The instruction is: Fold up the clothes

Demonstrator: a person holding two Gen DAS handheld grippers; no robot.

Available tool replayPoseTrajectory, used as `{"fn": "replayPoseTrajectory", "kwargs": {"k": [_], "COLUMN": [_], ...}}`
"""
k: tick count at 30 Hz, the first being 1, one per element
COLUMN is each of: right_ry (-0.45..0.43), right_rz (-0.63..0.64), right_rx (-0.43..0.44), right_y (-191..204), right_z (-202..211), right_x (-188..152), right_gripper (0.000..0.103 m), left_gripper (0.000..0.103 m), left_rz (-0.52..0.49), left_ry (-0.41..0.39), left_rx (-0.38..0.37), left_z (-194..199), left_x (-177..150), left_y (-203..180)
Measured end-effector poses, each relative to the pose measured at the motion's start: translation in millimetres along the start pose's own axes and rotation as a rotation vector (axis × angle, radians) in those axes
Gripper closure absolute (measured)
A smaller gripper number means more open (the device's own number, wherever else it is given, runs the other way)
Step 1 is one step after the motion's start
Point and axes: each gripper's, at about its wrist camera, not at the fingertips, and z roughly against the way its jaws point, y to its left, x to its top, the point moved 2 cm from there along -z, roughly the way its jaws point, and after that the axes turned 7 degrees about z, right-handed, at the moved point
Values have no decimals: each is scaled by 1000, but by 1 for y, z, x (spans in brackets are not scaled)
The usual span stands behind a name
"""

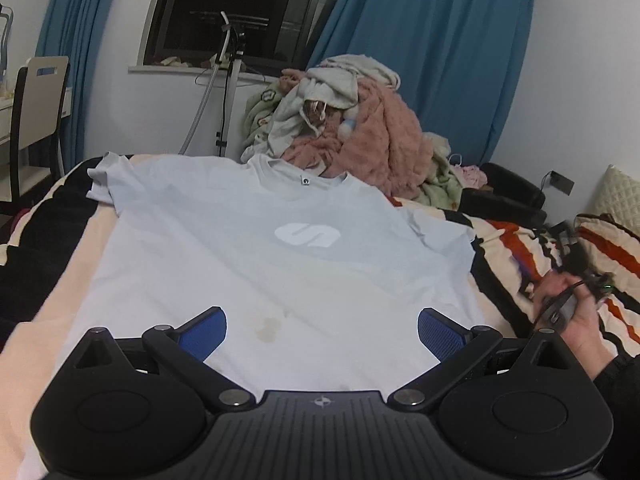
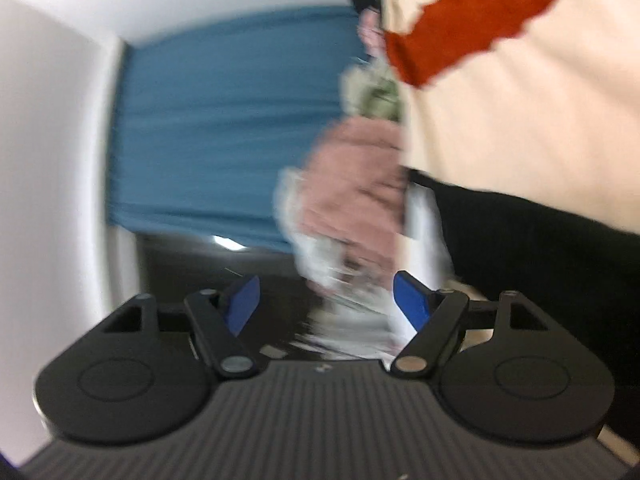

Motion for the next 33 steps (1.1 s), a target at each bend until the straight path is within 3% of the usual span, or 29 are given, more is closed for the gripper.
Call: {"fn": "replayPoseTrajectory", "kwargs": {"k": [5, 11, 15, 16, 18, 20, 22, 23, 29, 33], "right_ry": [150, 240, 264, 259, 249, 252, 250, 233, 47, -38], "right_rz": [129, 423, 462, 477, 520, 572, 651, 704, 996, 1287], "right_rx": [-147, -171, -187, -169, -151, -198, -271, -313, -389, -392], "right_y": [-6, 8, -6, -4, 2, 6, 13, 20, 98, 174], "right_z": [-20, -53, -89, -99, -119, -138, -155, -157, -141, -139], "right_x": [-32, -44, -38, -37, -36, -38, -40, -42, -74, -138], "right_gripper": [27, 29, 41, 41, 55, 55, 75, 95, 97, 97], "left_gripper": [0, 0, 0, 0, 0, 0, 0, 0, 0, 0], "left_rz": [7, 6, -3, 4, 2, -9, -22, -24, 51, 136], "left_ry": [-16, -61, -97, -97, -83, -70, -62, -61, -140, -142], "left_rx": [-11, -8, 0, -11, -11, -2, 7, 14, 87, 140], "left_z": [20, 7, -13, -22, -41, -58, -71, -73, -43, -8], "left_x": [-1, 10, 21, 22, 24, 25, 25, 26, 53, 60], "left_y": [1, -3, -7, -7, -5, -4, -1, 1, 28, 60]}}
